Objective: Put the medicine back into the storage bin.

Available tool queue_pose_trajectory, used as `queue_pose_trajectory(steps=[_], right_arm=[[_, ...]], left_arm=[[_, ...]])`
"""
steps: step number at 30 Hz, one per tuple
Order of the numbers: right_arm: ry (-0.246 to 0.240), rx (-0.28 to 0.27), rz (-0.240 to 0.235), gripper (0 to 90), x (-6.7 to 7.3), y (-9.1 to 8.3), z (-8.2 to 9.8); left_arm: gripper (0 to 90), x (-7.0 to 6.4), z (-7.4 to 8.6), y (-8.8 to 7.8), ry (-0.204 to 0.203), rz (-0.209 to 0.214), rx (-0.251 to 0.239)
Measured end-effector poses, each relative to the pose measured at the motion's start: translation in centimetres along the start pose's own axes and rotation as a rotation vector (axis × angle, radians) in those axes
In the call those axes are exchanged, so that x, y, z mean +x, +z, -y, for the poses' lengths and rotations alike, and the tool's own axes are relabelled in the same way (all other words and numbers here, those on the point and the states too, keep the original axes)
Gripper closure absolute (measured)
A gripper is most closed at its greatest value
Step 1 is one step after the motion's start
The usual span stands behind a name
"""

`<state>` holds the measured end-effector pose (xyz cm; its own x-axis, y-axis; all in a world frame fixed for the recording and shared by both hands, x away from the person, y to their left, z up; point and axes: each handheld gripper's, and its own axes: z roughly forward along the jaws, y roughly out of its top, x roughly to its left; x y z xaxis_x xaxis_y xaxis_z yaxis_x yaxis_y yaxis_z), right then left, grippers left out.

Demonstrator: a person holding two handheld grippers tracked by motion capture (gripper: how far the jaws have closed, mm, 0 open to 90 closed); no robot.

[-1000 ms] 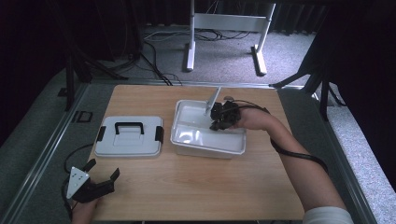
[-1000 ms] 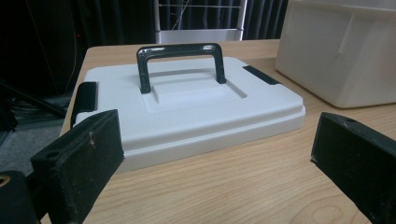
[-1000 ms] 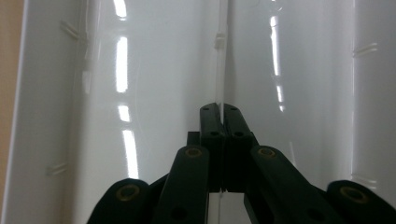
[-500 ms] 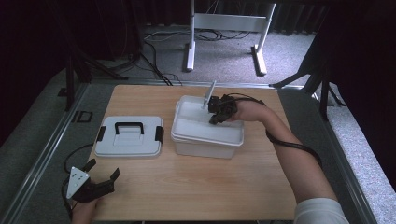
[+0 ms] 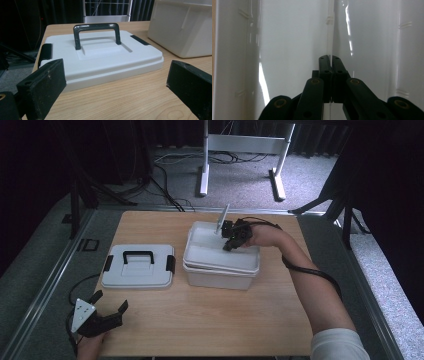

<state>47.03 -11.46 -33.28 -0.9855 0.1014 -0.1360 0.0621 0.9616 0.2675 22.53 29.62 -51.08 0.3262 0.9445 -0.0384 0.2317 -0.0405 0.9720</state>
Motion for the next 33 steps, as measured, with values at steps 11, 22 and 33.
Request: queue_pose_trajectory(steps=[11,22,33], right_arm=[[-0.020,0.018,0.014,88.6,-0.1,0.4,0.0],[0.022,-0.013,-0.051,88.2,-0.2,1.9,0.9],[0.017,-0.001,-0.034,68.5,0.8,1.2,0.8]], left_arm=[[2.1,0.0,0.0,0.0,-0.001,0.000,0.000],[2.1,0.0,0.0,0.0,0.003,-0.004,0.002],[2.0,0.0,0.0,-0.1,0.031,0.022,0.019]])
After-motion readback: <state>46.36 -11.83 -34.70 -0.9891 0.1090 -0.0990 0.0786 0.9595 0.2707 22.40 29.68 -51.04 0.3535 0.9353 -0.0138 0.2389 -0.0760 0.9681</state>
